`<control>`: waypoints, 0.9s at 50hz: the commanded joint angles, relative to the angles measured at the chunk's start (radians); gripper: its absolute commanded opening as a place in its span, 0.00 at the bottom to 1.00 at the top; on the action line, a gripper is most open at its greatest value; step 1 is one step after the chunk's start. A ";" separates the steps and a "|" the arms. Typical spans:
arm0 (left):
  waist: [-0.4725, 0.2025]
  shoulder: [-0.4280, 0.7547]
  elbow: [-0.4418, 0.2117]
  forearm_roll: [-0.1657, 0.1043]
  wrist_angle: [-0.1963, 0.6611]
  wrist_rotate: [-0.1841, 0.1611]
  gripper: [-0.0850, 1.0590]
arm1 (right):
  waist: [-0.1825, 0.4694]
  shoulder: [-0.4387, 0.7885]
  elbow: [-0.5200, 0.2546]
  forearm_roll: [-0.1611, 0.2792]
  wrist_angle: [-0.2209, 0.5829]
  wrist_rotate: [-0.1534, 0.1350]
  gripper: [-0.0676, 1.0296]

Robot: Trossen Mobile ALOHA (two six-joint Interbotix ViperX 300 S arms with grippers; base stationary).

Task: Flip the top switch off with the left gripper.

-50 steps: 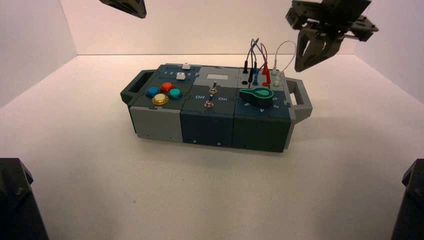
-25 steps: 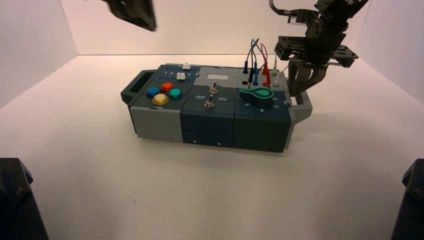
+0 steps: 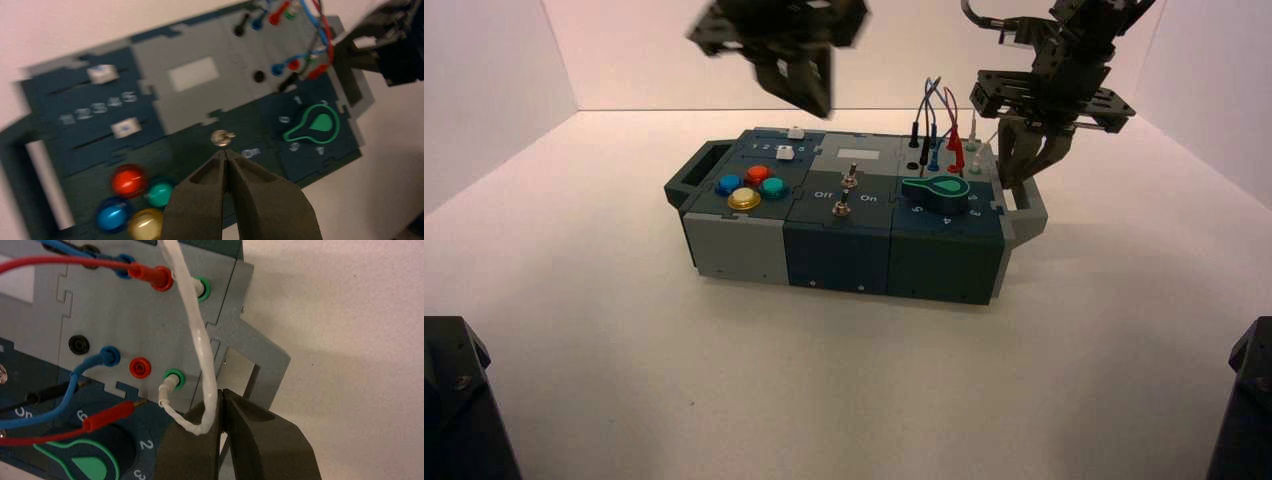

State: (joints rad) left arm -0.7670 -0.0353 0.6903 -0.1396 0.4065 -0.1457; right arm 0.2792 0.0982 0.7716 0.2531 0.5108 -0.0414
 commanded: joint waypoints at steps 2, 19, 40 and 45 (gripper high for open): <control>-0.025 0.043 -0.077 -0.041 0.009 -0.006 0.05 | 0.005 0.034 0.003 -0.002 -0.009 -0.003 0.04; -0.032 0.114 -0.149 -0.075 0.058 -0.061 0.05 | 0.005 0.054 -0.002 -0.003 -0.017 -0.005 0.04; -0.032 0.186 -0.201 -0.075 0.092 -0.137 0.05 | 0.005 0.072 -0.015 -0.009 -0.012 -0.011 0.04; -0.032 0.210 -0.210 -0.075 0.094 -0.153 0.05 | 0.005 0.075 -0.015 -0.009 -0.012 -0.011 0.04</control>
State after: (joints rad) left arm -0.7961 0.1810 0.5108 -0.2132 0.5031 -0.2884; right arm 0.2777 0.1227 0.7547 0.2531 0.5077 -0.0399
